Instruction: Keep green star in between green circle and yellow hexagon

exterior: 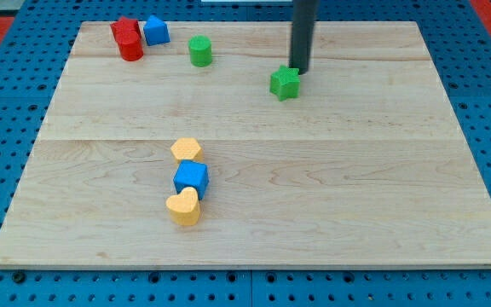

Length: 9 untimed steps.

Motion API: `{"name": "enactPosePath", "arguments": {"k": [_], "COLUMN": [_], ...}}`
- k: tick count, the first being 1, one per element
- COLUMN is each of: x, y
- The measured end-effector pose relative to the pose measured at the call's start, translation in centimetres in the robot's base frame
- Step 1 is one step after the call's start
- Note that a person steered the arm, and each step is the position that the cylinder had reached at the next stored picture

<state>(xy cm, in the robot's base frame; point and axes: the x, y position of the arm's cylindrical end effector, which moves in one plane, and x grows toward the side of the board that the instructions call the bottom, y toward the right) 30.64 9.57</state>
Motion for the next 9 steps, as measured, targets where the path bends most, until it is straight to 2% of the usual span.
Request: {"name": "enactPosePath", "arguments": {"k": [1, 2, 3, 4, 5, 6, 7, 8, 9], "x": [1.8, 1.9, 3.2, 1.2, 3.6, 6.3, 4.3, 2.6, 2.6], "y": [-2.7, -11.5, -13.3, -7.2, -2.6, -7.1, -11.2, -12.0, -16.6]}}
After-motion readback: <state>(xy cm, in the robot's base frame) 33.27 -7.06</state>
